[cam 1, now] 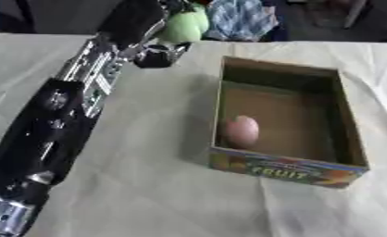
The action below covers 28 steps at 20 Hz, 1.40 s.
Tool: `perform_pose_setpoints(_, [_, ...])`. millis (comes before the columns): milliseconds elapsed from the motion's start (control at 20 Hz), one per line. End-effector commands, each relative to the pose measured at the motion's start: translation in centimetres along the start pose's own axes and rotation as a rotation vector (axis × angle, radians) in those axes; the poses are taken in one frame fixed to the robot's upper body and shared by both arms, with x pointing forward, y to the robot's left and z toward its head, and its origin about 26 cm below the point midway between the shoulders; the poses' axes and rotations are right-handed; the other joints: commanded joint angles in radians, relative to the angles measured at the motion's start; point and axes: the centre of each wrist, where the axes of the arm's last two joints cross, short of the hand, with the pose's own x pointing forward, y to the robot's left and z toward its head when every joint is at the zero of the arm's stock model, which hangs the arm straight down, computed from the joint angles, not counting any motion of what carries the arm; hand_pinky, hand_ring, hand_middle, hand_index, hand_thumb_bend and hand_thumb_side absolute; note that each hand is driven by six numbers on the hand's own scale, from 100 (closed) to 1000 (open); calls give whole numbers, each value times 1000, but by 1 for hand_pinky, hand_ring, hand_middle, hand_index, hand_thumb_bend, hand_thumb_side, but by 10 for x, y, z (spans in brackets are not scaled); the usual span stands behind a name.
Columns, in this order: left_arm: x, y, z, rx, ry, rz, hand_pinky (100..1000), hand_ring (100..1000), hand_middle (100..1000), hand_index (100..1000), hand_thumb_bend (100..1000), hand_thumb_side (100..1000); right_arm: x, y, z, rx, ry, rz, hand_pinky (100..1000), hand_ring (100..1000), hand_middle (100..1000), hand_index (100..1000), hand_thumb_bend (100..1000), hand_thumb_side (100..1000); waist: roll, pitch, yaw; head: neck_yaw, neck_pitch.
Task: Pick up objects on the table and place them in the box.
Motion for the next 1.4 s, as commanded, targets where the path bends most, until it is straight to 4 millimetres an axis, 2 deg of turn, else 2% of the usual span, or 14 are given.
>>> perform_pose_setpoints(50, [11, 10, -15, 27, -48, 21, 525, 646, 1000, 282, 100, 202, 6, -3, -10, 26, -22, -1, 895, 806, 574, 916, 467, 1000, 0, -29, -6, 6, 5])
perform_pose_setpoints(700, [44, -11, -22, -44, -92, 171, 490, 616, 1000, 273, 100, 364, 6, -3, -15, 9, -25, -33, 896, 804, 577, 916, 463, 1000, 12, -44, -46, 22, 14])
perform_pose_setpoints(1150, [57, -16, -25, -78, -137, 224, 483, 615, 1000, 281, 100, 397, 6, -3, -19, 0, -25, -54, 896, 804, 578, 917, 462, 1000, 20, -50, -70, 35, 12])
perform_pose_setpoints(1400, [65, -26, -23, -117, -227, 292, 469, 621, 1000, 307, 100, 423, 6, -3, -19, 1, -25, -53, 897, 804, 577, 917, 463, 1000, 22, -48, -74, 33, 15])
